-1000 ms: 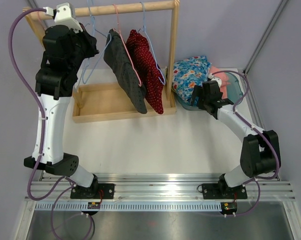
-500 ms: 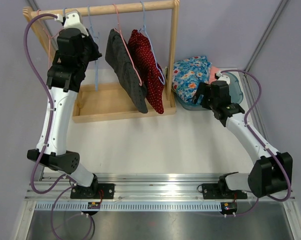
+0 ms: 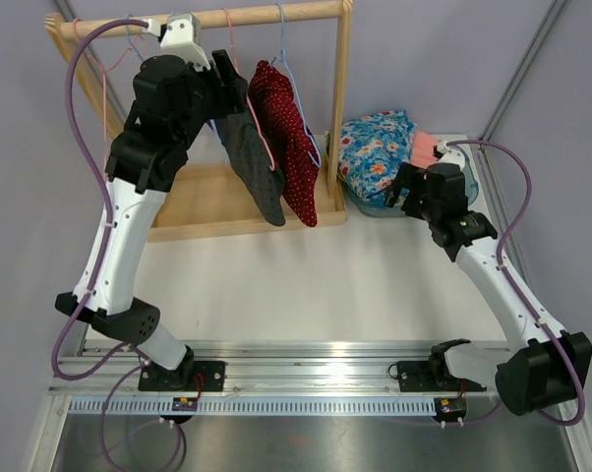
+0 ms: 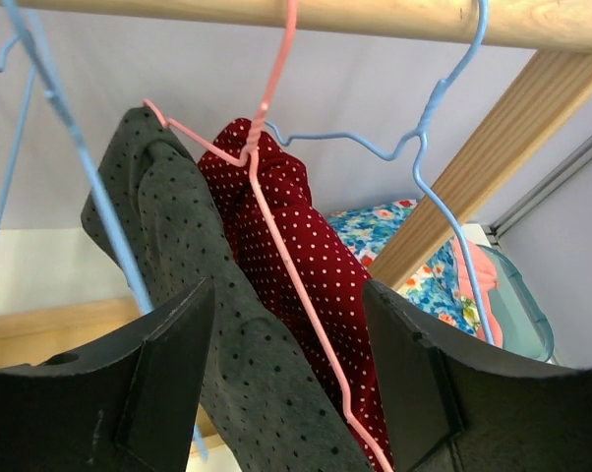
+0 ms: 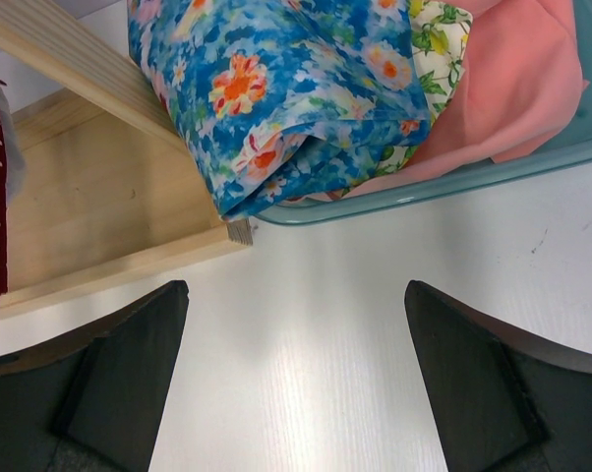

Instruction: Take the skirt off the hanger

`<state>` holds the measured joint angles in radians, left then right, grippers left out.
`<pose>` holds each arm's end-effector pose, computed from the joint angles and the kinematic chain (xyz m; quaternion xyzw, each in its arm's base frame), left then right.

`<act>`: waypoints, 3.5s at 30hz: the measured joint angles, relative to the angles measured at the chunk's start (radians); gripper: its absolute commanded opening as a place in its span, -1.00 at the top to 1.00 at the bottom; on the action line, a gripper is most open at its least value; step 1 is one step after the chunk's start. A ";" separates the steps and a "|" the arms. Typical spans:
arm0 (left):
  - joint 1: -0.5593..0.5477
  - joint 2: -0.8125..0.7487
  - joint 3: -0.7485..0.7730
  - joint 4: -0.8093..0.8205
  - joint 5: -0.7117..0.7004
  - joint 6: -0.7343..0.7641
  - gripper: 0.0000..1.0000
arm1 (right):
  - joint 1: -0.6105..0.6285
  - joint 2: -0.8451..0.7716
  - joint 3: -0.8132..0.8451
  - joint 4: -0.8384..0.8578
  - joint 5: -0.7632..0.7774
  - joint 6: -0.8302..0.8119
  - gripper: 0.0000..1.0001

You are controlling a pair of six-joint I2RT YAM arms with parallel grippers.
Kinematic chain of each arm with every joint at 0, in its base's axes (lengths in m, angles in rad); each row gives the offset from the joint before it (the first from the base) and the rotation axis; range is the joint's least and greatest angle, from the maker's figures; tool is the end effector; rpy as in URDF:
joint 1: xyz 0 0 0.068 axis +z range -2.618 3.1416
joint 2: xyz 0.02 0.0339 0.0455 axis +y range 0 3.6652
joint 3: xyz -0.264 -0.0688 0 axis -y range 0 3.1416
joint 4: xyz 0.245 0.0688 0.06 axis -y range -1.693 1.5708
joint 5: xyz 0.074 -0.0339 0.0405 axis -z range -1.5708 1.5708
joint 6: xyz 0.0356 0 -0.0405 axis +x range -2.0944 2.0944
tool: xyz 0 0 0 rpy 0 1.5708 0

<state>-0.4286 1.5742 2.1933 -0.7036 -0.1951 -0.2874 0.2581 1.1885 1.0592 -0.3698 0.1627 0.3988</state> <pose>0.2704 -0.1160 0.5593 -0.0140 0.7357 -0.1688 0.6558 0.2606 0.0628 0.3341 0.1016 0.8520 0.0980 0.5042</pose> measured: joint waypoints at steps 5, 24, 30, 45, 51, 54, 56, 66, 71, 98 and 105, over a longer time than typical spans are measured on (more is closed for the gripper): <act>-0.023 0.040 0.000 0.003 -0.011 -0.013 -0.21 | 0.000 -0.035 -0.005 -0.038 0.002 -0.008 -0.99; -0.053 0.181 0.098 -0.074 -0.141 -0.014 1.00 | 0.002 -0.110 -0.005 -0.082 -0.045 -0.056 -0.99; -0.062 0.161 0.185 -0.119 -0.140 0.003 1.00 | 0.156 -0.121 0.090 -0.066 -0.106 -0.113 -0.99; -0.064 0.047 0.194 -0.152 -0.135 0.003 1.00 | 0.797 0.211 0.678 0.050 0.012 -0.238 -0.99; -0.064 0.000 0.178 -0.165 -0.135 0.004 1.00 | 0.890 0.368 0.742 0.044 0.042 -0.246 -0.99; -0.064 -0.030 0.151 -0.166 -0.135 0.003 1.00 | 0.918 0.404 0.753 0.041 0.058 -0.249 -0.97; -0.064 -0.047 0.137 -0.167 -0.135 0.003 1.00 | 0.926 0.413 0.754 0.042 0.066 -0.253 -0.65; -0.064 -0.116 0.066 -0.163 -0.134 -0.006 1.00 | 0.931 0.425 0.721 0.136 0.123 -0.255 1.00; -0.064 -0.131 0.042 -0.168 -0.137 -0.006 1.00 | 0.935 0.431 0.634 0.209 0.123 -0.244 1.00; -0.064 -0.154 0.021 -0.126 -0.200 0.071 1.00 | 1.074 -0.393 -0.243 0.100 0.605 -0.022 1.00; -0.063 -0.194 -0.018 -0.079 -0.203 0.070 1.00 | 1.064 -0.474 -0.099 0.214 0.794 -0.411 1.00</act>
<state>-0.4919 1.3800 2.1754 -0.7830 -0.3981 -0.2176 1.3224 0.7143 0.9604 -0.1558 0.9569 -0.0120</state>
